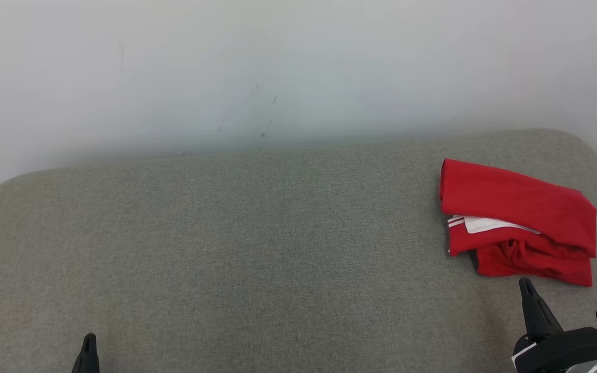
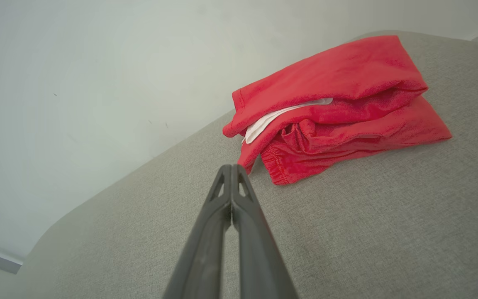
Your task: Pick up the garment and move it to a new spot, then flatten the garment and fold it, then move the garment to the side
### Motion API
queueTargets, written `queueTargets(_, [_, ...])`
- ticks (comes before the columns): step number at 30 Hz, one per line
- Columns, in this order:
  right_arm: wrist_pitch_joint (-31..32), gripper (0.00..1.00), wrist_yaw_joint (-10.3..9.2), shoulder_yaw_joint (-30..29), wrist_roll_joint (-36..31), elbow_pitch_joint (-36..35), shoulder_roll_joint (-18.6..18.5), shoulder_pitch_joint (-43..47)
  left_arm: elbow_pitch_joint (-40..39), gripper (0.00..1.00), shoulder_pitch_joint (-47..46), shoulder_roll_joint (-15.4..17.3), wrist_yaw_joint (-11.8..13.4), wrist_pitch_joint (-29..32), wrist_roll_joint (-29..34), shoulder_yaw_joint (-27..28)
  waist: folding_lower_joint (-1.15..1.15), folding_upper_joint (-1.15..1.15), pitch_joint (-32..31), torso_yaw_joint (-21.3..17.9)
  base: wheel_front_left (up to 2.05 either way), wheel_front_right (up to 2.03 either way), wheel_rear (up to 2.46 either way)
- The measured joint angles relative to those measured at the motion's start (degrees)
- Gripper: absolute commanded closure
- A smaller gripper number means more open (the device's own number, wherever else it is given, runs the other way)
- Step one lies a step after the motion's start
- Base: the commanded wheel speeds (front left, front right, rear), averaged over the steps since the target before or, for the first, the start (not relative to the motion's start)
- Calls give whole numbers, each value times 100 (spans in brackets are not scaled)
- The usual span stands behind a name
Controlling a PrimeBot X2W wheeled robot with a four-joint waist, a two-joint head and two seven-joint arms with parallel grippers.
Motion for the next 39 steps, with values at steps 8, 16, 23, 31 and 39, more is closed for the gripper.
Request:
queueTargets(8, [190, 100, 114, -163, 521, 67, 155, -93, 55, 100, -122, -78, -107, 168, -553, 133, 0, 0, 25, -5, 0, 0, 0])
queueTargets(16, [350, 100, 218, -328, 1023, 155, 304, -137, 116, 100, -230, -167, -246, 316, -1128, 275, 0, 0, 51, -9, 0, 0, 0])
queueTargets(23, [501, 100, 322, -469, 1448, 215, 439, -240, 169, 100, -313, -229, -333, 470, -1635, 381, 0, 0, 73, -14, 0, 0, 0])
queueTargets(31, [654, 100, 437, -625, 1973, 294, 592, -299, 210, 100, -397, -324, -450, 621, -2207, 509, 0, 0, 99, -19, 0, 0, 0])
queueTargets(39, [812, 100, 567, -786, 2474, 390, 743, -359, 287, 100, -484, -389, -555, 795, -2809, 648, 0, 0, 124, -23, 0, 0, 0])
